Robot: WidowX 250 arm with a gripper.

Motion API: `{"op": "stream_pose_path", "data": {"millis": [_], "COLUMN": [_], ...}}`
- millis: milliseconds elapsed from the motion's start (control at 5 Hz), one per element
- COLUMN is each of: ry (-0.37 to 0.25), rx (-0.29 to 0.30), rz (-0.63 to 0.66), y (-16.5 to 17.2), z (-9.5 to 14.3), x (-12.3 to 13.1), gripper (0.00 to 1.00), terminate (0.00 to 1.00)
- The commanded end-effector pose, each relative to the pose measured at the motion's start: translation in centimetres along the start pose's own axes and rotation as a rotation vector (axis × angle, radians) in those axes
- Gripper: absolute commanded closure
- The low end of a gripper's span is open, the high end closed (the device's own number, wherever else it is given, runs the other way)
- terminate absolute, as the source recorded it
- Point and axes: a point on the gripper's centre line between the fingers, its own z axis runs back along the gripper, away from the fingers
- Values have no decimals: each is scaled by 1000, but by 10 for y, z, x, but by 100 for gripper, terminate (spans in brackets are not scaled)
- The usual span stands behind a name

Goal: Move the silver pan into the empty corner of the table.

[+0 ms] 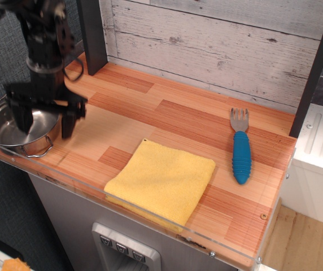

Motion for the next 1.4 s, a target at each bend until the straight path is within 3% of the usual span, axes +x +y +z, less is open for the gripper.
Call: {"op": "stream_pose_path", "data": {"millis": [0,600,1000,1200], "ry": [-86,-65,-68,-68], "rx": [-54,-30,-40,-40], "rz": [34,29,53,53], "y": [7,8,16,16], "z": [55,97,105,105], "x": [22,14,12,12], "gripper": [0,0,0,0], "terminate": [0,0,0,100]}}
